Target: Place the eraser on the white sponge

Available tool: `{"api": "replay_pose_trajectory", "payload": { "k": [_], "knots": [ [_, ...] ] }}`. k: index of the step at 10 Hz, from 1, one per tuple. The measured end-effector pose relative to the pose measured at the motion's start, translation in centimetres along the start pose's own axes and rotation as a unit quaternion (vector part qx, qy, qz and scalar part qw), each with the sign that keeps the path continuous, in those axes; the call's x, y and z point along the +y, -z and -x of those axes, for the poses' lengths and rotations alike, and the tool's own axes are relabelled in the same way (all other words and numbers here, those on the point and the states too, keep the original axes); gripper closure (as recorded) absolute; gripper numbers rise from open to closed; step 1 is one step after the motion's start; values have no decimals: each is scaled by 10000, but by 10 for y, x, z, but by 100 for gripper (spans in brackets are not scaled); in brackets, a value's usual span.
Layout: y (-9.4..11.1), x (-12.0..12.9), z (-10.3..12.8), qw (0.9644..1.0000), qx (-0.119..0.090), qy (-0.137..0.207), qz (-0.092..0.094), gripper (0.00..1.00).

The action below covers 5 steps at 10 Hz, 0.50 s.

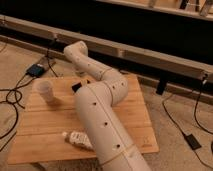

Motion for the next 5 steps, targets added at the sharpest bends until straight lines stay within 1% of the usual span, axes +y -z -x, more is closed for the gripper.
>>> {"api": "replay_pose_trajectory", "payload": {
  "k": [2,3,4,5],
  "knots": [
    [13,6,-20,9997,-136,-217,5,20],
    [21,9,-34,9989,-232,-410,-42,20],
    [20,9,-36,9988,-235,-425,-47,20],
    [21,8,-32,9989,-246,-405,-56,20]
  ]
}}
